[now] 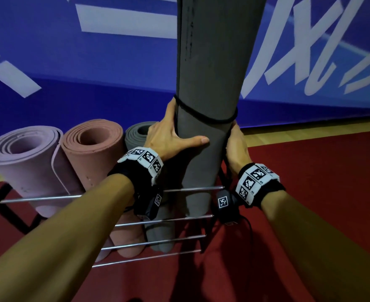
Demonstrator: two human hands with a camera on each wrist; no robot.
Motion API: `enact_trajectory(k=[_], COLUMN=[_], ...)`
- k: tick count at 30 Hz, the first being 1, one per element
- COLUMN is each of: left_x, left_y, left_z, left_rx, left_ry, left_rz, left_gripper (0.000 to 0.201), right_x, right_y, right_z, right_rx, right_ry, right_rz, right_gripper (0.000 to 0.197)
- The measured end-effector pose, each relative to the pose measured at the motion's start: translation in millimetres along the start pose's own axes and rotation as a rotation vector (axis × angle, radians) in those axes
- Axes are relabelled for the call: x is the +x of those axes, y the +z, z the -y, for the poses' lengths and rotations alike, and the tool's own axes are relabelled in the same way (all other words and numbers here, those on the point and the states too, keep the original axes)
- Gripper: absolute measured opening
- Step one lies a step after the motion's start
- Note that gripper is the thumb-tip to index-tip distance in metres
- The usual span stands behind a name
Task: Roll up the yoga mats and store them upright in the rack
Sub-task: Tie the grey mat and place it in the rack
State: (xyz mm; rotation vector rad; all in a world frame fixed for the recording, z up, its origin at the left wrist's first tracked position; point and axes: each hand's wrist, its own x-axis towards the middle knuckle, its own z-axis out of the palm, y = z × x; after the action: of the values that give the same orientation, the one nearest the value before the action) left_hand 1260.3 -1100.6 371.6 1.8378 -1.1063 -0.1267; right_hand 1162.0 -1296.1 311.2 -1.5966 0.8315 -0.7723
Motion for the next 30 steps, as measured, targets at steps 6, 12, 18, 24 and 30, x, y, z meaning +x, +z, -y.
enact_trajectory(k=[6,12,18,24,30], left_x=[4.8,9.0,12.5,10.5,7.3], left_y=[5.3,6.6,1.6,-6.8,-4.8], left_z=[1.2,3.0,13.4,9.7,7.4], left_rx=[-0.056,-0.05,-0.145,-0.201,-0.174], left_ry=[0.005,0.017,-0.018,0.027,0.032], left_rz=[-0.038,-0.033,0.038,0.041,-0.022], left_gripper=[0.115,0.115,0.11,0.113,0.109], right_x=[10.0,-10.1,-43.4,-49.8,-50.3], right_y=[-10.7,-9.8,-0.8,-1.5,-7.8], right_z=[1.9,22.4,44.2,51.7,49.8], right_rx=[-0.081,-0.112,-0.108,0.142,0.26], right_ry=[-0.028,-0.024,-0.092,0.061,0.111], right_rz=[-0.031,-0.034,0.007,0.022,0.087], right_gripper=[0.064,0.077,0.064,0.042,0.031])
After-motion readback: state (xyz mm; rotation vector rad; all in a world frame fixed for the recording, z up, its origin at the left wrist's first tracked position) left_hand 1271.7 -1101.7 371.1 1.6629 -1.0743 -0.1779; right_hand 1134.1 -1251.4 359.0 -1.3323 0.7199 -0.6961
